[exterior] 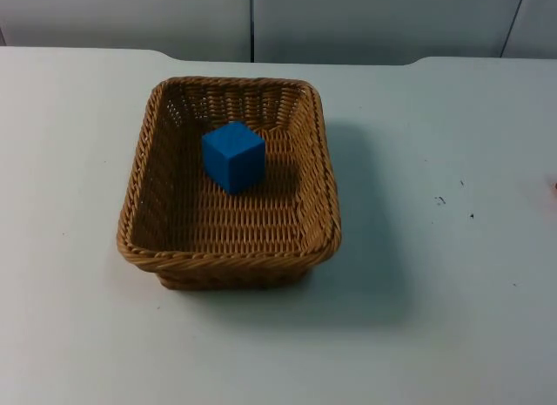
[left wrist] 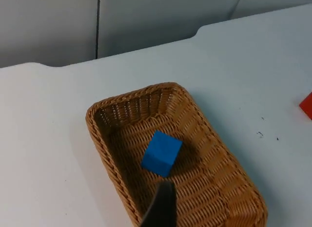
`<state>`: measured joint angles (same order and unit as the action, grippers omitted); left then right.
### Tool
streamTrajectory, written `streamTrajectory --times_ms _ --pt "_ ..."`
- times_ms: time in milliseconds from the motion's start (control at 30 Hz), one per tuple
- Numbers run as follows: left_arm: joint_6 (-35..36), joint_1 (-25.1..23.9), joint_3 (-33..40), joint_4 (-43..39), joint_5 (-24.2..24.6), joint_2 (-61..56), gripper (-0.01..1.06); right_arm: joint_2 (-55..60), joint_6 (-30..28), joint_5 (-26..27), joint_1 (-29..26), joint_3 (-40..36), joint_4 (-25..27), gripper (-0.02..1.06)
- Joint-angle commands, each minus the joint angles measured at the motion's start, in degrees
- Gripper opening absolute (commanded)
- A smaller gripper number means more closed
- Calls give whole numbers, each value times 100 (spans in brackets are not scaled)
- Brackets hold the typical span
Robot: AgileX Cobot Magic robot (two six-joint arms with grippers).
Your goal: Pick up the basket with the left hand and place the blue cube into the basket with the right hand.
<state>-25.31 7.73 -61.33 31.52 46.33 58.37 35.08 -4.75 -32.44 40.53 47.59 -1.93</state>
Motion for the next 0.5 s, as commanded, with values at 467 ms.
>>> streamTrajectory --times_ms 467 --pt "501 -12 1849 -266 486 -3781 76 -698 -33 -1341 12 -783 19 92"
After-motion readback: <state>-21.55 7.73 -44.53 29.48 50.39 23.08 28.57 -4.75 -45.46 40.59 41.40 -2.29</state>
